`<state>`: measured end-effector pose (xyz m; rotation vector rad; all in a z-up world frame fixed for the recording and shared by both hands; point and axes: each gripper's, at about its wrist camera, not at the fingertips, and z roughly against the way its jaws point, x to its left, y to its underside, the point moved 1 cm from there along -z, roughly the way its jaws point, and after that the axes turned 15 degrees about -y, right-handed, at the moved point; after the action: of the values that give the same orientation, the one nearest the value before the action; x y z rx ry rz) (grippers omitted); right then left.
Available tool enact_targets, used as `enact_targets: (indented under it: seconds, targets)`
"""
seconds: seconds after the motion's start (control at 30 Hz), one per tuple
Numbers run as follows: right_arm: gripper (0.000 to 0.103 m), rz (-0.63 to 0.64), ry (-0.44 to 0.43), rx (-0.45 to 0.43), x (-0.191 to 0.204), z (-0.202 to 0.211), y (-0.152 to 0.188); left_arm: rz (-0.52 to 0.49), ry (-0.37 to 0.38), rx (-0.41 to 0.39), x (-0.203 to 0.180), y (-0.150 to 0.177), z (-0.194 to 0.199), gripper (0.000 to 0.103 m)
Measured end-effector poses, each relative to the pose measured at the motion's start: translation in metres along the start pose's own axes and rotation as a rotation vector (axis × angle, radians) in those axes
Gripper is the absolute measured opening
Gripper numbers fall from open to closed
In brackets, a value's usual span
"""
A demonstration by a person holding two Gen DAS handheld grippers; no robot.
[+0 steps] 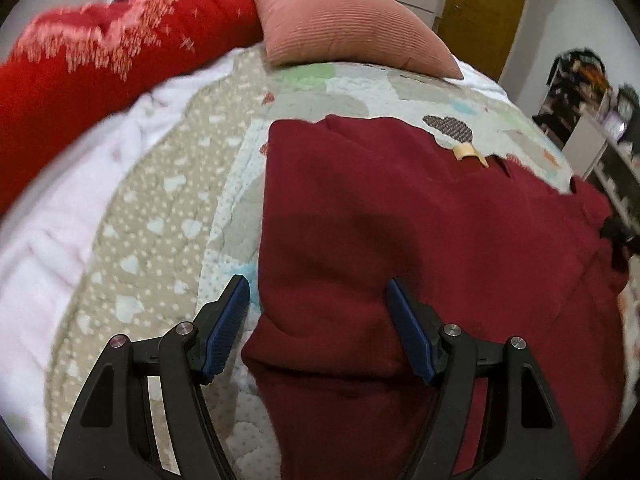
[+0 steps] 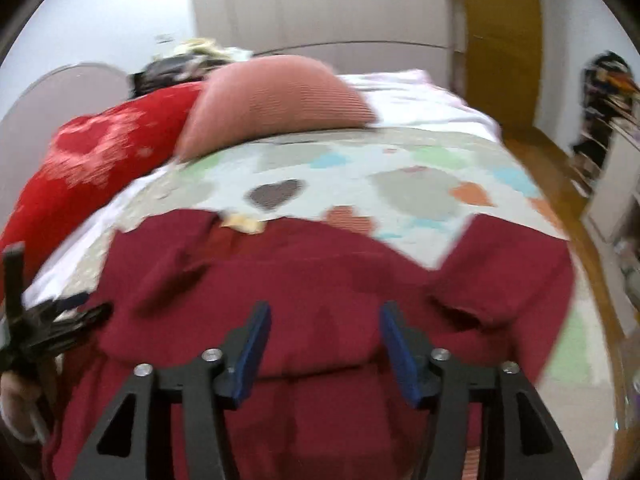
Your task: Fold small clothes
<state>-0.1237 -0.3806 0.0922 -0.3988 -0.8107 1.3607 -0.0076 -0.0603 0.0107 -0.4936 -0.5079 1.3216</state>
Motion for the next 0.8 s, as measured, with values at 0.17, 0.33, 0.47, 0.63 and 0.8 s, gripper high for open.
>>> enact_targets:
  seconds: [0.17, 0.33, 0.47, 0.63, 0.8]
  targets:
    - [0.056, -0.045, 0.058, 0.046, -0.019, -0.036, -0.008, 0.001, -0.008, -0.003, -0.001, 0.003, -0.001, 0.076]
    - [0.006, -0.044, 0.072, 0.074, -0.025, -0.048, -0.006, 0.008, 0.006, 0.0, 0.002, 0.002, -0.002, 0.076]
    - [0.006, -0.057, 0.146, 0.029, -0.033, -0.021, -0.006, 0.007, 0.004, -0.001, 0.002, 0.002, -0.002, 0.077]
    - [0.006, -0.148, 0.105, 0.084, -0.052, -0.032, 0.006, 0.009, 0.006, -0.003, 0.004, 0.002, -0.002, 0.077]
    - [0.013, -0.164, 0.109, -0.022, -0.058, 0.022, 0.006, 0.005, -0.015, -0.041, 0.004, 0.001, 0.01, 0.077]
